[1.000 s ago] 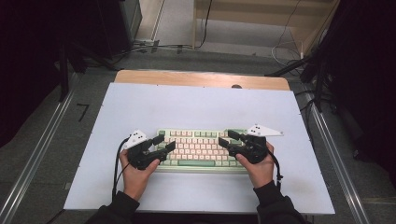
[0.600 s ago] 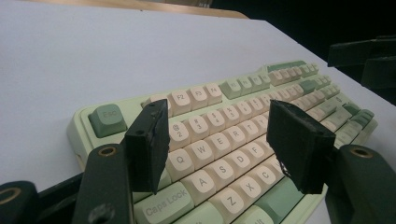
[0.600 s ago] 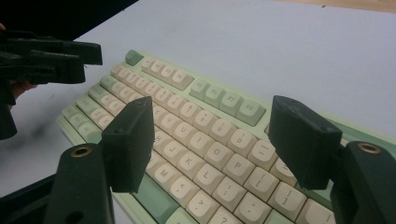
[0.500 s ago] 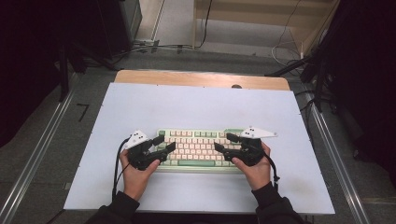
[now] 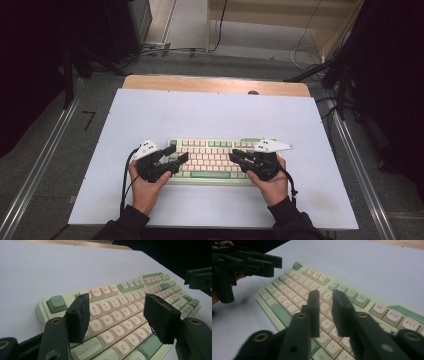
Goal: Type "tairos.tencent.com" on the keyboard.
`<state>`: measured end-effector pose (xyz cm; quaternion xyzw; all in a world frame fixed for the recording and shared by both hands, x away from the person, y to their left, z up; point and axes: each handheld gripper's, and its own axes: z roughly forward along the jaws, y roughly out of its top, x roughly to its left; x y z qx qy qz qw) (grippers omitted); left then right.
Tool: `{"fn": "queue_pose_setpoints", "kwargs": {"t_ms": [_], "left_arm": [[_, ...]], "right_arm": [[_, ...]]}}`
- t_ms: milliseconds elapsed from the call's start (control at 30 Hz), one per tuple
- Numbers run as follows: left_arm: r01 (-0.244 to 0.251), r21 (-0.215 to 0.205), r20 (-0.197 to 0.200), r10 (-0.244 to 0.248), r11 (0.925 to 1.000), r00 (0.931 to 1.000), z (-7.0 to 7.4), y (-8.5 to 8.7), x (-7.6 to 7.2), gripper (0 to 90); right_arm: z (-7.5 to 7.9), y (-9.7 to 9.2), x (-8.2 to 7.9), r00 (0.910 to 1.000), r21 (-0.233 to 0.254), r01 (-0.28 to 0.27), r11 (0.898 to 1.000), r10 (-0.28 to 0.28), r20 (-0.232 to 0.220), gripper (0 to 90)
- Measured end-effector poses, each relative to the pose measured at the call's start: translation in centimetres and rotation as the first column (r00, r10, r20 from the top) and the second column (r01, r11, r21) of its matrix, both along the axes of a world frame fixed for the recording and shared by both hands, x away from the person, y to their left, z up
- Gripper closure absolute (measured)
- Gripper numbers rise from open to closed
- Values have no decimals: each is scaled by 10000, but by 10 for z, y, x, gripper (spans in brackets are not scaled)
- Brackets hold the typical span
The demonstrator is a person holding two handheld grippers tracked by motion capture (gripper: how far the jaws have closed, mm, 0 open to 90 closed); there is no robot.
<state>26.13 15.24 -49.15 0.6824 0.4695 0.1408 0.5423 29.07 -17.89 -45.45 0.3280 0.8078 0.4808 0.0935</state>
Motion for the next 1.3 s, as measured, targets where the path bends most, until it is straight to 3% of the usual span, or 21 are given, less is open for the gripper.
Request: {"fn": "queue_pose_setpoints", "kwargs": {"t_ms": [67, 400, 800, 1300], "left_arm": [[-7, -4, 12, 7, 10000, 10000, 0, 0, 0, 378], [-84, -37, 59, 85, 10000, 9999, 0, 0, 0, 362], [-70, -11, 49, 70, 10000, 10000, 0, 0, 0, 357], [-33, 15, 56, 33, 10000, 10000, 0, 0, 0, 357]], "right_arm": [[0, 1, -1, 9999, -108, -133, 9999, 134, 96, 875], [-2, 6, -2, 9995, -257, -298, 9992, 300, 82, 876], [-24, 33, -3, 9970, -1607, -773, 9840, 749, -211, 876], [-34, 37, 0, 9962, -2105, -823, 9741, 747, -439, 876]]}}
